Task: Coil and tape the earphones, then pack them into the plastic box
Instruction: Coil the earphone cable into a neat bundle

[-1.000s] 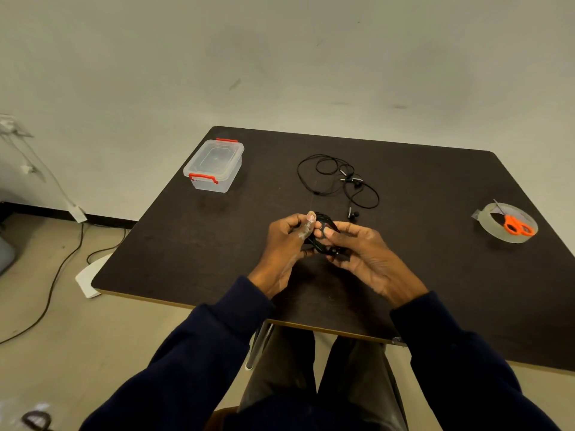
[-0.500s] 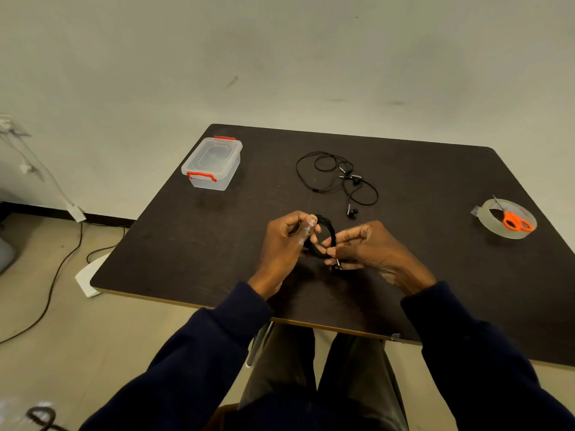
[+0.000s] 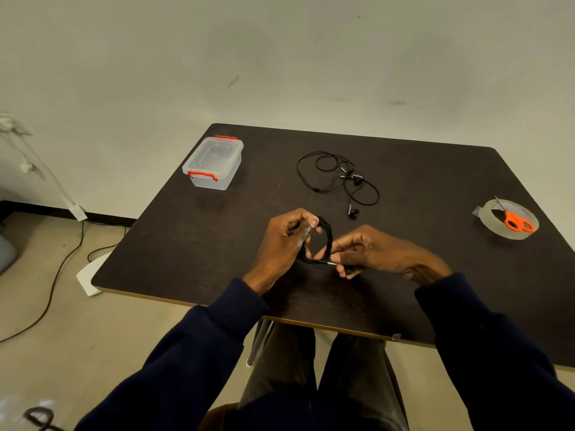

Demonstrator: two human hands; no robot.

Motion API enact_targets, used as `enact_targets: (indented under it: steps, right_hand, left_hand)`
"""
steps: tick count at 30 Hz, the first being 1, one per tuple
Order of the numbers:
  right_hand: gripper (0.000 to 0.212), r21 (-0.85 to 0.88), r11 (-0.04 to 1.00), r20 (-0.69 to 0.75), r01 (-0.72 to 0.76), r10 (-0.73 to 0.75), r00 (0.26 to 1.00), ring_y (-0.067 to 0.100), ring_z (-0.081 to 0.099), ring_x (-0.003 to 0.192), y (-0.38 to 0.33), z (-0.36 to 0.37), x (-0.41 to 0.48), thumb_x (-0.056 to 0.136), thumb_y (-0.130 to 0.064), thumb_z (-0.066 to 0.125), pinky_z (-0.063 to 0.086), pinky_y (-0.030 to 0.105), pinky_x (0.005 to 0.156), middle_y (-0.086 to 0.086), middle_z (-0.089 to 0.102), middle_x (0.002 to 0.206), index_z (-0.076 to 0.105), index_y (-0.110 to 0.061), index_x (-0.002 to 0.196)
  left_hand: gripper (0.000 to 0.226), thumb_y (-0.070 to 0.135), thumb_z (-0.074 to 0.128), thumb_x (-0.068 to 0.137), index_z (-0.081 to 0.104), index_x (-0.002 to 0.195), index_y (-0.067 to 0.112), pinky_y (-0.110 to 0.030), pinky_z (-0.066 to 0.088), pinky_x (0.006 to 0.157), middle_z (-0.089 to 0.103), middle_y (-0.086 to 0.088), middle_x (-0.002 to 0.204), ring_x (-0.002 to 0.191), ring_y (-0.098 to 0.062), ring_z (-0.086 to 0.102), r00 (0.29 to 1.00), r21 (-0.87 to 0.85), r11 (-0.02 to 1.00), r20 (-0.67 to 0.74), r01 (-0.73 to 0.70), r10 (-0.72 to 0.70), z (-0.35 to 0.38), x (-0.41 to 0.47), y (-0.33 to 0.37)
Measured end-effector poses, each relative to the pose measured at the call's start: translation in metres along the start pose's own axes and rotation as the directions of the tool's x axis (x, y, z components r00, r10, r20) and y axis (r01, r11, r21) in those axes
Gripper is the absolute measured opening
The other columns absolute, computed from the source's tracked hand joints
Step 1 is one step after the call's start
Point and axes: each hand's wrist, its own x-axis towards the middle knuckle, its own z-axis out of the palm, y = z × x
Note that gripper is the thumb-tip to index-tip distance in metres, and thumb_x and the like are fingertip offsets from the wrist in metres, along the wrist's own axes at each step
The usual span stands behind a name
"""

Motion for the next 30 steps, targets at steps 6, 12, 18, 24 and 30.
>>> enact_targets:
  steps: [6, 12, 18, 24, 30]
  right_hand:
    - [0.028, -0.103, 0.98, -0.221, 0.173, -0.192, 0.956, 0.017, 0.069, 0.081, 0.011, 0.007, 0.002, 0.101, -0.007, 0.06, 0.059, 0.03, 0.076, 0.003, 0.076, 0.091, 0.073, -0.02, 0.12]
    - [0.029, -0.023, 0.987, -0.417, 0.161, -0.156, 0.896, 0.015, 0.069, 0.074, 0.027, 0.01, 0.004, 0.096, -0.002, 0.066, 0.057, 0.024, 0.066, 0.006, 0.079, 0.099, 0.075, -0.025, 0.111]
    - [0.022, -0.199, 0.98, -0.306, -0.013, -0.05, 0.951, 0.006, 0.067, 0.069, 0.026, -0.004, 0.015, 0.1, -0.008, 0.063, 0.054, 0.02, 0.063, -0.003, 0.076, 0.093, 0.074, -0.019, 0.115]
    - [0.016, -0.333, 0.936, -0.264, -0.111, 0.02, 0.964, 0.0, 0.066, 0.065, 0.023, -0.008, 0.021, 0.099, -0.014, 0.064, 0.052, 0.019, 0.064, -0.003, 0.075, 0.087, 0.075, -0.022, 0.108]
    - [0.017, -0.404, 0.906, -0.399, -0.129, -0.047, 0.916, 0.007, 0.066, 0.085, 0.033, -0.001, 0.012, 0.096, -0.023, 0.07, 0.055, 0.026, 0.074, -0.008, 0.07, 0.104, 0.077, -0.027, 0.111]
  left_hand:
    - [0.024, 0.027, 0.052, 0.107, 0.069, 0.098, 0.012, -0.038, 0.06, 0.068, 0.062, -0.001, 0.08, 0.072, -0.018, 0.069, 0.949, -0.397, 0.865, 0.052, 0.306, -0.312, -0.002, -0.006, -0.001]
    - [0.021, 0.02, 0.061, 0.102, 0.07, 0.108, 0.001, -0.042, 0.064, 0.078, 0.072, -0.009, 0.083, 0.089, -0.03, 0.077, 0.863, -0.519, 0.71, 0.121, 0.476, -0.491, -0.008, -0.011, -0.013]
    - [0.025, 0.012, 0.075, 0.092, 0.071, 0.117, 0.007, -0.034, 0.065, 0.065, 0.076, -0.018, 0.089, 0.076, -0.022, 0.076, 0.903, -0.167, 0.888, 0.11, 0.429, -0.416, -0.014, -0.007, -0.016]
    - [0.012, 0.022, 0.078, 0.091, 0.08, 0.103, 0.022, -0.017, 0.056, 0.07, 0.076, 0.008, 0.093, 0.079, -0.002, 0.07, 0.961, 0.417, 0.88, 0.047, 0.229, -0.273, -0.01, 0.001, -0.024]
    - [0.009, 0.023, 0.079, 0.089, 0.079, 0.099, 0.023, -0.012, 0.05, 0.06, 0.071, 0.012, 0.085, 0.07, 0.001, 0.066, 0.977, 0.439, 0.878, 0.003, 0.192, -0.215, -0.004, -0.001, -0.027]
